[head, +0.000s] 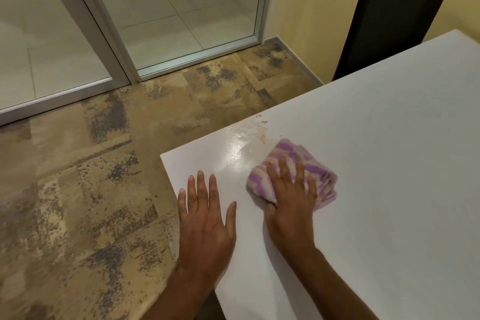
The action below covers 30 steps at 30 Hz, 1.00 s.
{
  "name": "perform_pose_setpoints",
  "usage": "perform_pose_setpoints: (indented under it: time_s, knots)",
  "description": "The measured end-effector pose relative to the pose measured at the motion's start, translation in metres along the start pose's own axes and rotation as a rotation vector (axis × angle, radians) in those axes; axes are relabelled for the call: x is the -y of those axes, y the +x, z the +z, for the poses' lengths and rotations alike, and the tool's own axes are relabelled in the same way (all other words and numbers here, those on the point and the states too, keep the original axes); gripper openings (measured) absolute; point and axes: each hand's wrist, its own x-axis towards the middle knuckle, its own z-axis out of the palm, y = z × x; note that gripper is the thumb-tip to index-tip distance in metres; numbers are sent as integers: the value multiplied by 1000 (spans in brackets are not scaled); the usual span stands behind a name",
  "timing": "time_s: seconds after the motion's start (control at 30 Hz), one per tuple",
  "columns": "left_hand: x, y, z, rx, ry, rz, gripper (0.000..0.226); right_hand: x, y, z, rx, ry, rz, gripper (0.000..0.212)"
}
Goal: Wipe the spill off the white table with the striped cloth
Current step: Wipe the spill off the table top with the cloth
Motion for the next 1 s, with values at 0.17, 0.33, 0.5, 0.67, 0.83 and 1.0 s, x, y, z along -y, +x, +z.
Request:
perform_pose_setpoints:
  time_s: [0.17, 0.33, 0.5, 0.67, 0.83, 1.0]
  knots:
    - [0, 0, 0, 12, 48, 11, 69, 43, 54, 17, 86, 86, -149, 55]
    - [0, 2, -1, 46, 80, 34, 70, 24, 111, 31, 11, 15, 76, 50]
    - [2, 10, 0, 71, 73, 51, 73, -14, 67, 3, -26, -7, 173, 59]
    - [0, 14, -1, 41, 28, 52, 73, 22, 38, 12, 59, 125, -38, 57]
    - [2, 15, 2, 55, 56, 50, 73, 61, 92, 38, 118, 204, -174, 50]
    - [-1, 14, 0, 78, 58, 40, 71, 28, 149, 40, -11, 109, 57, 48]
